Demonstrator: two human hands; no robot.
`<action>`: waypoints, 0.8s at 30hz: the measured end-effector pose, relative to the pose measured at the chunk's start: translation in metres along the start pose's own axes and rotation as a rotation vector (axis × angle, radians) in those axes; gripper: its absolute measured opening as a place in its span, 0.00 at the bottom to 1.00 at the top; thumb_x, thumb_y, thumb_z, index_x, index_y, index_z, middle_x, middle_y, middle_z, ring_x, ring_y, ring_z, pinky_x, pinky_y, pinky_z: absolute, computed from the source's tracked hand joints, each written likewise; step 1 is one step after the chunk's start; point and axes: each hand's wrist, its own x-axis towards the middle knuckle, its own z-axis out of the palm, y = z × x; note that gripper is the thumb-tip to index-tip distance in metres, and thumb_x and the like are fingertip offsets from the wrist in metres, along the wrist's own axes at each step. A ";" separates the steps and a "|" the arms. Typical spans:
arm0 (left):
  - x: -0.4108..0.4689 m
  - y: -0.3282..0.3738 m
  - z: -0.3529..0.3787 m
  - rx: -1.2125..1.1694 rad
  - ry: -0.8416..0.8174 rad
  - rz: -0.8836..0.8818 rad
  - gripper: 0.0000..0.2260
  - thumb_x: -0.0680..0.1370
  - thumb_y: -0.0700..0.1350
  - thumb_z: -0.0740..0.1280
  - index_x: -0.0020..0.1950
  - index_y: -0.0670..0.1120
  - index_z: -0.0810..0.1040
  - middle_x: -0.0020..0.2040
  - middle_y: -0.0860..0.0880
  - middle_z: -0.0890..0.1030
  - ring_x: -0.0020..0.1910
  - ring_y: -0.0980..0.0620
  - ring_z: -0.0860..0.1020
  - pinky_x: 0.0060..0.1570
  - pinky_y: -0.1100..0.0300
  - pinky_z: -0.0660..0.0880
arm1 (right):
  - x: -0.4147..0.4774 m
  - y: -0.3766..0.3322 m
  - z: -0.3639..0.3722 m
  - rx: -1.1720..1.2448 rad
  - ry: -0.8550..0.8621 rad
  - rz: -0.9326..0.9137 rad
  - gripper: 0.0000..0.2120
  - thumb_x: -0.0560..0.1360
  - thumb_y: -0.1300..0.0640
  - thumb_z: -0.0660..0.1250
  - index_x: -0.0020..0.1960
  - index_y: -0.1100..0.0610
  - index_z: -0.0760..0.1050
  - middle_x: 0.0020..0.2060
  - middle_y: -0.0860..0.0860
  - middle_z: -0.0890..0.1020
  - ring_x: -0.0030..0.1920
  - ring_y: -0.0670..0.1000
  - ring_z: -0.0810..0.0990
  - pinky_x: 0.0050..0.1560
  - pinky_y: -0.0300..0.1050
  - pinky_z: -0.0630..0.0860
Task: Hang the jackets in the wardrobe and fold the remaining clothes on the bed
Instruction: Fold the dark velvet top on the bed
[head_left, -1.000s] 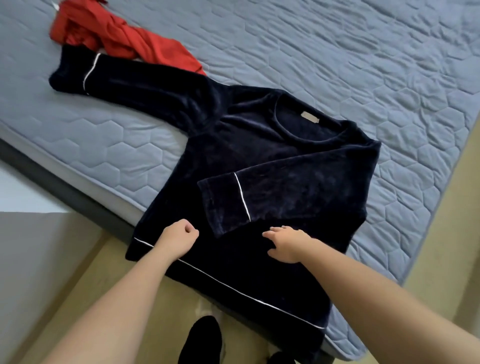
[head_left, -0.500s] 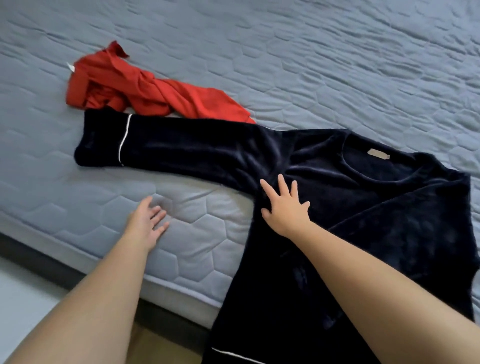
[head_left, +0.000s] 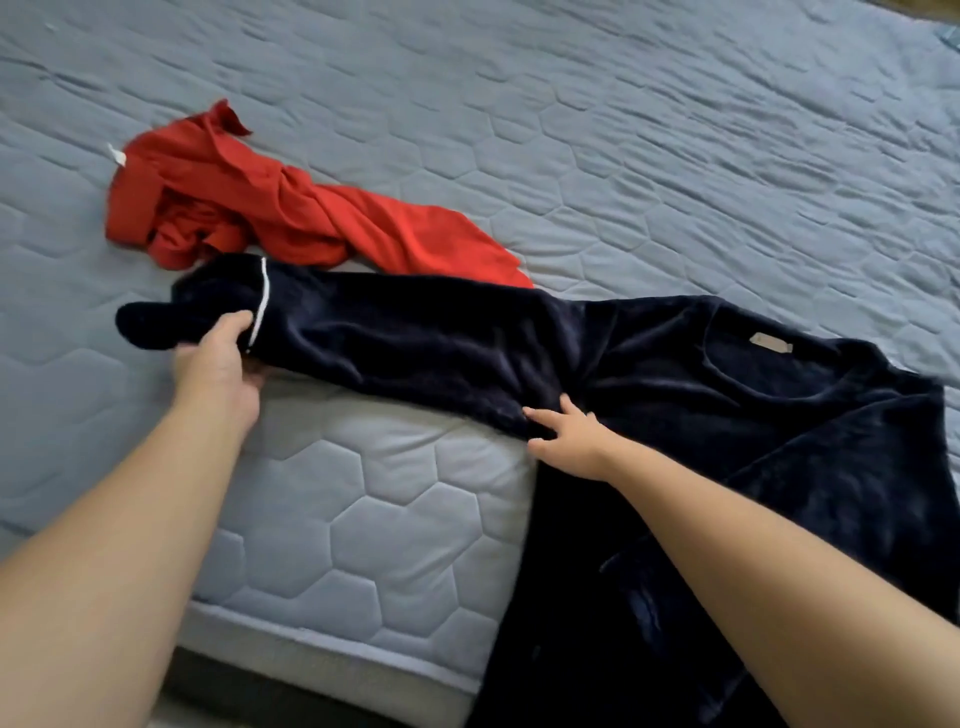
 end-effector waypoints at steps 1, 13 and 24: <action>-0.015 0.000 0.009 0.103 -0.052 0.086 0.11 0.75 0.34 0.66 0.55 0.45 0.77 0.51 0.45 0.80 0.45 0.51 0.79 0.44 0.57 0.79 | -0.006 -0.002 -0.010 0.130 0.008 -0.020 0.24 0.76 0.47 0.62 0.72 0.42 0.65 0.77 0.52 0.54 0.76 0.58 0.51 0.73 0.53 0.56; -0.295 -0.056 0.081 1.250 -1.374 1.278 0.07 0.66 0.35 0.61 0.40 0.39 0.77 0.41 0.42 0.79 0.40 0.41 0.78 0.38 0.54 0.74 | -0.147 0.068 -0.117 1.252 -0.433 -0.044 0.14 0.75 0.50 0.62 0.52 0.59 0.78 0.45 0.57 0.84 0.44 0.55 0.83 0.49 0.49 0.79; -0.391 -0.200 0.043 1.687 -1.048 1.019 0.23 0.74 0.44 0.63 0.70 0.48 0.68 0.66 0.50 0.70 0.64 0.50 0.70 0.61 0.56 0.68 | -0.271 0.316 -0.074 0.754 -0.311 0.302 0.14 0.74 0.63 0.65 0.56 0.50 0.75 0.51 0.53 0.79 0.51 0.55 0.78 0.54 0.55 0.75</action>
